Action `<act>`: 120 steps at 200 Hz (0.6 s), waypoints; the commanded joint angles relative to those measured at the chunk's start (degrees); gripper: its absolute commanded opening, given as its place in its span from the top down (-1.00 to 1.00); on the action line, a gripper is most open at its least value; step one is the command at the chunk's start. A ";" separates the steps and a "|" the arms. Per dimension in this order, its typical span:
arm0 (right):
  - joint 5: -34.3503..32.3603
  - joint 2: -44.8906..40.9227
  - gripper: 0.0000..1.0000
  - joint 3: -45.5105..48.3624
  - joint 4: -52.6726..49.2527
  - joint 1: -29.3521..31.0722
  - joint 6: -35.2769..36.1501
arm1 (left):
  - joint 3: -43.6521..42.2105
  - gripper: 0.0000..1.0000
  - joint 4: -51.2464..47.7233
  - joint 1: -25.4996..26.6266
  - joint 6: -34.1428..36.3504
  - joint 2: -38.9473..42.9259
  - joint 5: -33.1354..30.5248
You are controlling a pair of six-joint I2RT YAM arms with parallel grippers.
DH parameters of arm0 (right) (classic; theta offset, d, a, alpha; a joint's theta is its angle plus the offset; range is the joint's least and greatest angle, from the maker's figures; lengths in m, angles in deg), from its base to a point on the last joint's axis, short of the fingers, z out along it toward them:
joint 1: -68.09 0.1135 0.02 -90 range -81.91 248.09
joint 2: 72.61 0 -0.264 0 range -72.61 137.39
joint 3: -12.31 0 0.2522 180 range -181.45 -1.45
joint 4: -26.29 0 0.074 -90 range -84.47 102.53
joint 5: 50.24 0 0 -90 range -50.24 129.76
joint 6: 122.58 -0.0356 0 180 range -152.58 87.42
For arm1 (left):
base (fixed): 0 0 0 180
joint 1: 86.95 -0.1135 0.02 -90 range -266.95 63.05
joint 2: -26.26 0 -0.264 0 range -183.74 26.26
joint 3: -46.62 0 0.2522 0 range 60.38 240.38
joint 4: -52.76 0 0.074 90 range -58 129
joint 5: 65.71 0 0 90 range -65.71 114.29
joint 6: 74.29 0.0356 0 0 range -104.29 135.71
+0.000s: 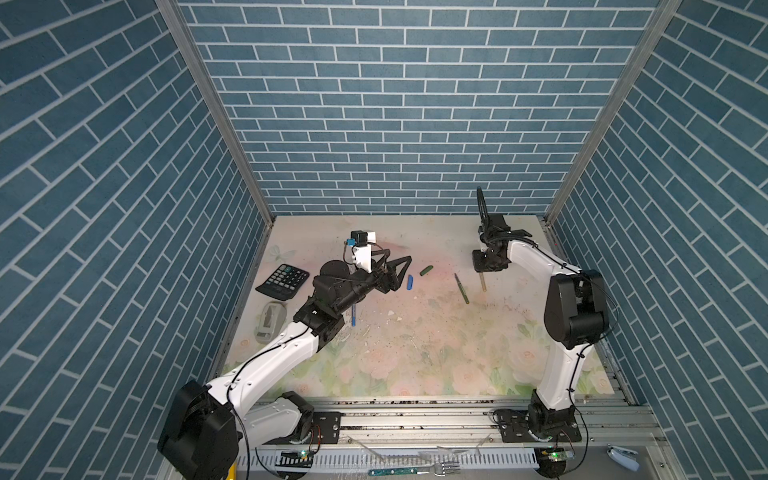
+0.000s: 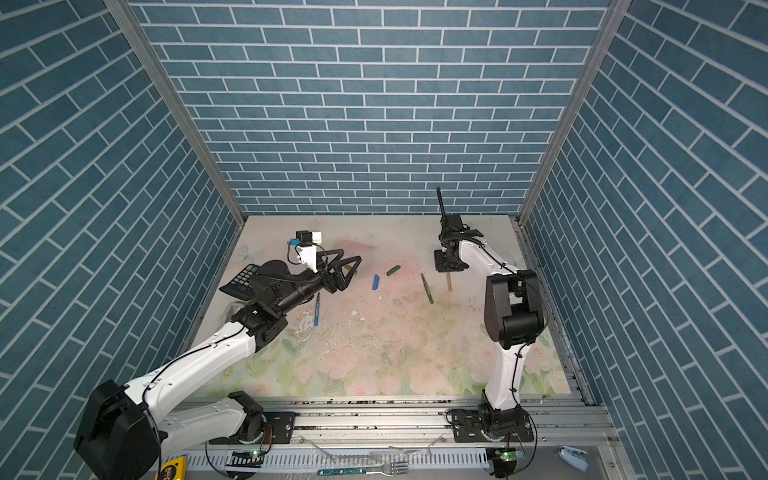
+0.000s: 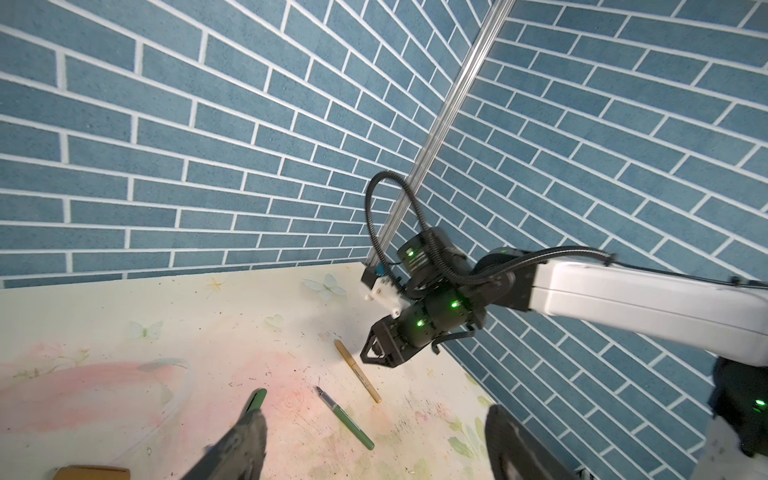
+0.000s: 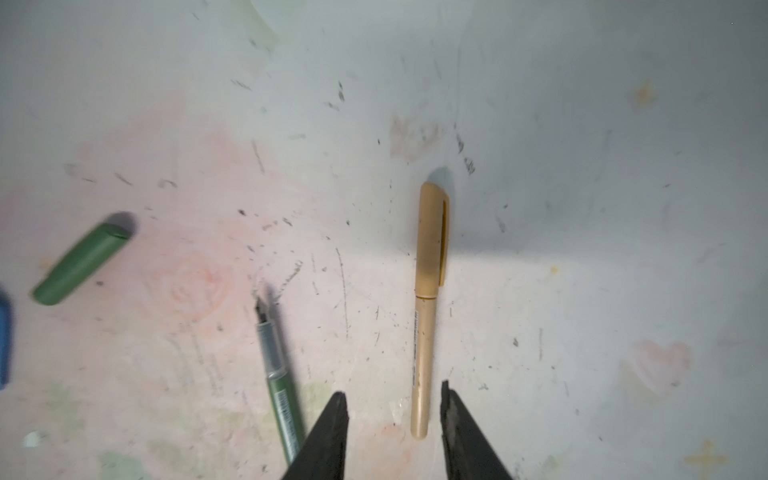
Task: Insert the pens into the pen caps
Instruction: 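Move the right gripper to the green fountain pen and close on it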
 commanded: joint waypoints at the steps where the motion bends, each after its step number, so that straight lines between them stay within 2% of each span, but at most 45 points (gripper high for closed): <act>1: -3.58 -5.09 0.20 0.54 -0.16 2.98 -1.52 | 2.59 -0.83 -6.09 -0.01 -0.80 -0.13 -4.71; 15: -4.94 -6.51 0.21 1.68 -0.08 5.41 -1.03 | 3.58 -0.99 -9.22 -0.53 -2.81 -0.45 -7.05; 44: -5.42 -5.80 0.23 2.70 -1.51 10.16 -1.03 | 3.75 -0.99 -11.08 -3.20 -8.05 -0.75 -7.11; 65: -5.11 -3.81 0.25 3.58 -1.47 11.52 -1.34 | 3.52 -0.99 -9.86 -4.18 -6.91 -1.33 -5.44; 79: -4.30 -1.89 0.27 2.79 -2.32 11.53 -1.54 | 3.32 -0.89 -9.07 -4.15 -5.28 -1.78 -3.95; 120: -4.72 4.46 0.27 0.03 -4.42 11.11 0.00 | 8.35 -0.69 -15.72 -3.06 -4.25 -6.29 0.96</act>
